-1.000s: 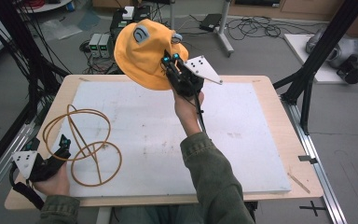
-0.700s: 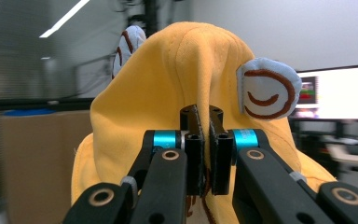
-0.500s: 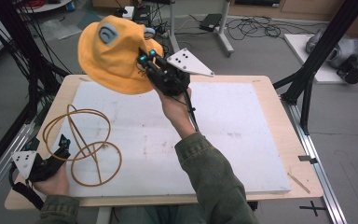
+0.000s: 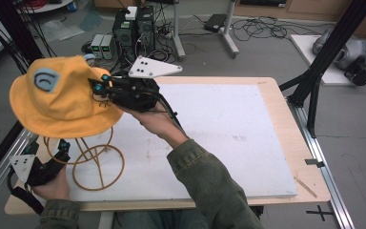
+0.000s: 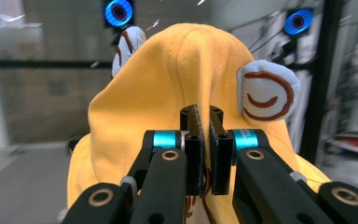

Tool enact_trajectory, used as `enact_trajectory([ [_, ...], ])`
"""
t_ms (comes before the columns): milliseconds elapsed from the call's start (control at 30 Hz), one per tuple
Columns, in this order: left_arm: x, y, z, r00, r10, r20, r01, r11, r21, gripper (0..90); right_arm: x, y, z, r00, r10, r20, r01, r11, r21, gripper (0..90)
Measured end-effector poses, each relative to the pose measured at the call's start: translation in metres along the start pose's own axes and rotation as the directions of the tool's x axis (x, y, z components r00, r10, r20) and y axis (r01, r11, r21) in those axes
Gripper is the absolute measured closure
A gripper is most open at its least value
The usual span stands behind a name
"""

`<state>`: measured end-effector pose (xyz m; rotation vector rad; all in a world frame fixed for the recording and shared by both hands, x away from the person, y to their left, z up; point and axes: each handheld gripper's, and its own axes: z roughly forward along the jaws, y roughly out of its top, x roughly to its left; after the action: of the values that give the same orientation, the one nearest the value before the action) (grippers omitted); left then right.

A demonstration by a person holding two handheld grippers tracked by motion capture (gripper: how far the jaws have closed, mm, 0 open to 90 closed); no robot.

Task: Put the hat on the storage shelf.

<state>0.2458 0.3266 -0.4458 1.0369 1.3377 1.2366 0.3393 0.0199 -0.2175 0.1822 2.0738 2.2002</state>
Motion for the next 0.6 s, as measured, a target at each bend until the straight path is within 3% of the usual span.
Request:
enact_trajectory([
  [67, 0.0, 0.0, 0.0, 1.0, -0.001, 0.001, 0.001, 1.0, 0.002, 14.1, 0.001, 0.0, 0.002, 0.9999, -0.004, -0.015, 0.004, 1.0, 0.014, 88.0],
  [100, 0.0, 0.0, 0.0, 1.0, -0.003, 0.001, 0.003, 1.0, 0.0, 14.1, 0.005, -0.003, 0.008, 0.9977, 0.01, -0.068, -0.005, 0.997, 0.072, 88.0],
  [133, 0.0, 0.0, 0.0, 1.0, -0.001, 0.0, 0.001, 1.0, 0.0, 14.1, 0.005, -0.003, 0.008, 0.9977, 0.01, -0.068, -0.005, 0.997, 0.072, 88.0],
  [167, 0.0, 0.0, 0.0, 1.0, -0.005, -0.001, 0.005, 1.0, 0.0, 14.1, 0.006, -0.007, 0.013, 0.9942, 0.028, -0.104, -0.015, 0.992, 0.125, 88.0],
  [300, 0.002, -0.001, 0.0, 0.9999, -0.01, -0.004, 0.01, 0.9999, 0.006, 14.1, 0.008, -0.015, 0.021, 0.9901, 0.029, -0.137, 0.002, 0.975, 0.221, 88.0],
  [600, 0.004, 0.0, 0.0, 0.9996, -0.022, -0.017, 0.021, 0.9998, -0.004, 14.1, 0.008, -0.027, 0.028, 0.988, 0.042, -0.149, -0.003, 0.967, 0.255, 87.8],
])
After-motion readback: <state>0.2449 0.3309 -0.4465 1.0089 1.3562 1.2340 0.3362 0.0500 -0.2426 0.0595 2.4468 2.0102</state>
